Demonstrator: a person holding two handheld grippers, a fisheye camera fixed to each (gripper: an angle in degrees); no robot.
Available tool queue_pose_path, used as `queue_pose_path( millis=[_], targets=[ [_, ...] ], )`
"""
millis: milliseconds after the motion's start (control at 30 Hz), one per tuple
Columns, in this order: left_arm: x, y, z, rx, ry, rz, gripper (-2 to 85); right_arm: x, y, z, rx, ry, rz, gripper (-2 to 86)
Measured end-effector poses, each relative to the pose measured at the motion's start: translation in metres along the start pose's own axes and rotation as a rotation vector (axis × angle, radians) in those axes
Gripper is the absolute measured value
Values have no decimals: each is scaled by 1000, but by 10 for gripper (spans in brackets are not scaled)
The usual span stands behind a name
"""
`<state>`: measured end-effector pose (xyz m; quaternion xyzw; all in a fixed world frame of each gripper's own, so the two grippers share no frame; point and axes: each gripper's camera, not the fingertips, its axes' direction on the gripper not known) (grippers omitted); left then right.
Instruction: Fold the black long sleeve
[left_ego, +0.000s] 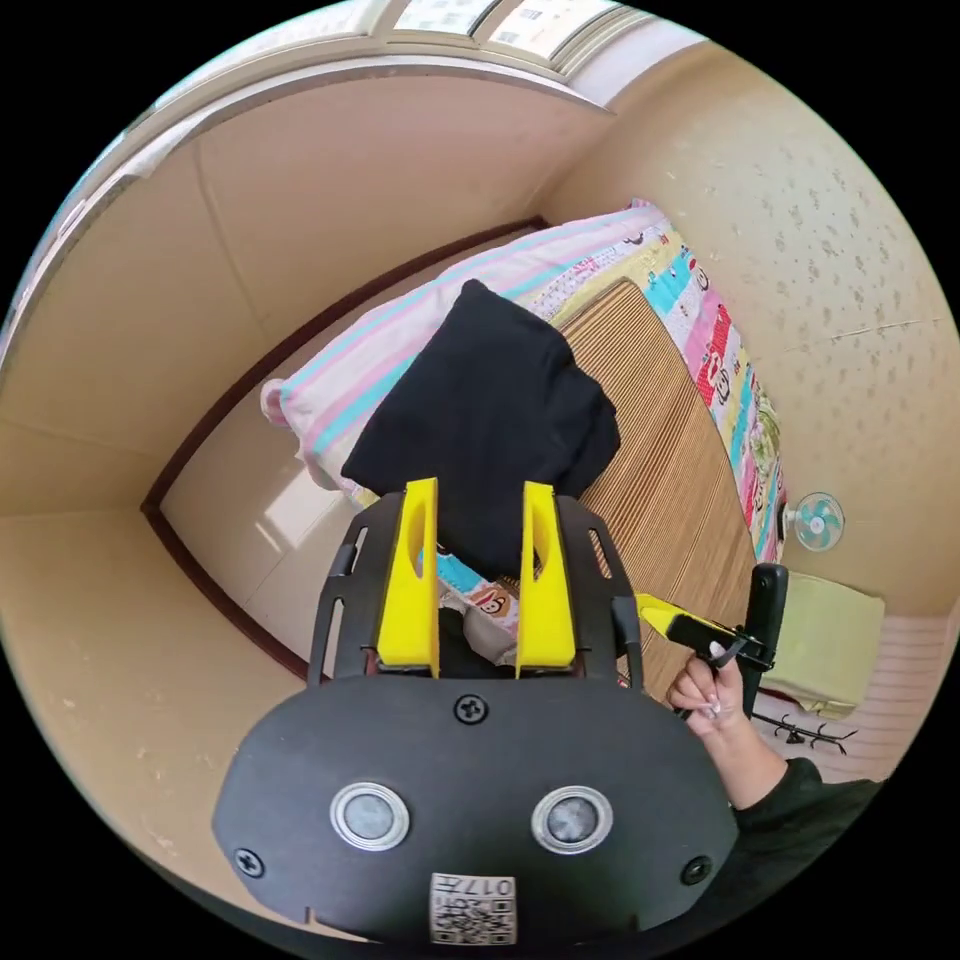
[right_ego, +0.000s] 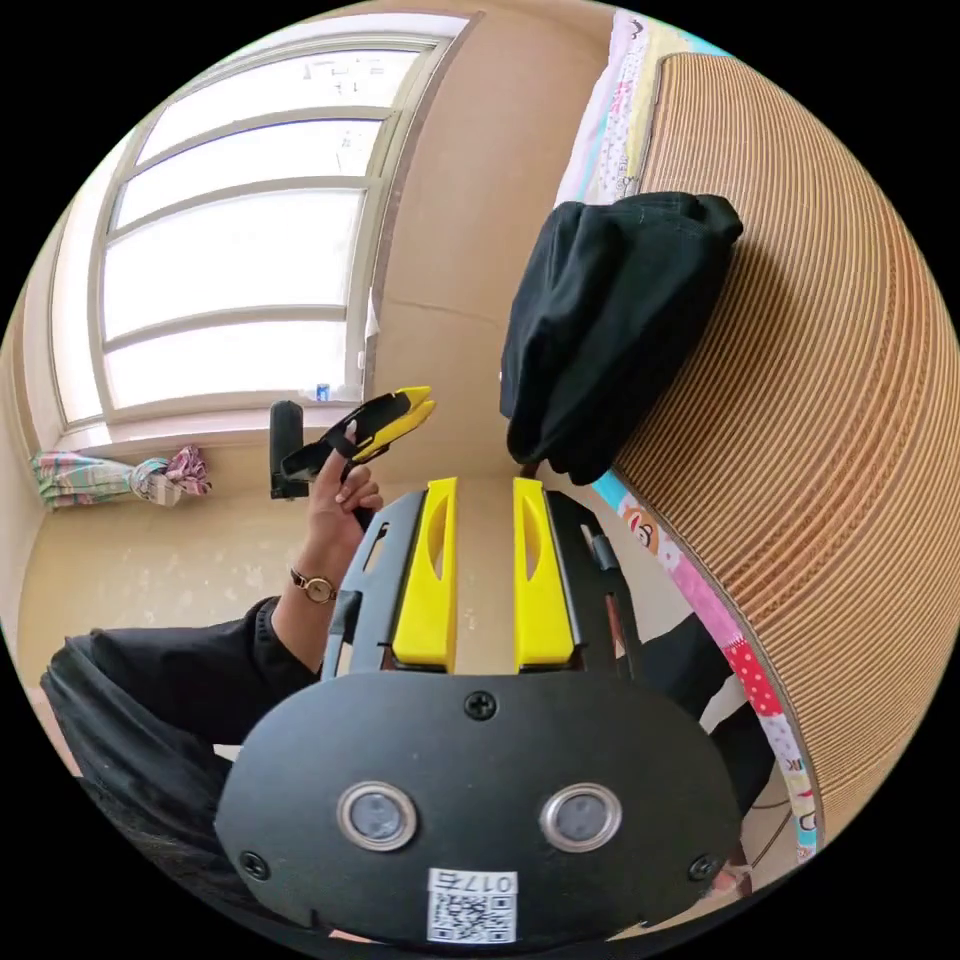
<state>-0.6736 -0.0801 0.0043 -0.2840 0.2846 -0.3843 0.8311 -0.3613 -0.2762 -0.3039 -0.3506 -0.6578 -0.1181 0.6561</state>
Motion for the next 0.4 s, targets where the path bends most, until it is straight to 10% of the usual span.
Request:
queue_pose_path(
  millis=[400],
  targets=[
    [432, 255, 49, 161, 4, 1093, 2, 83, 303, -242, 408, 797, 394, 77]
  ],
)
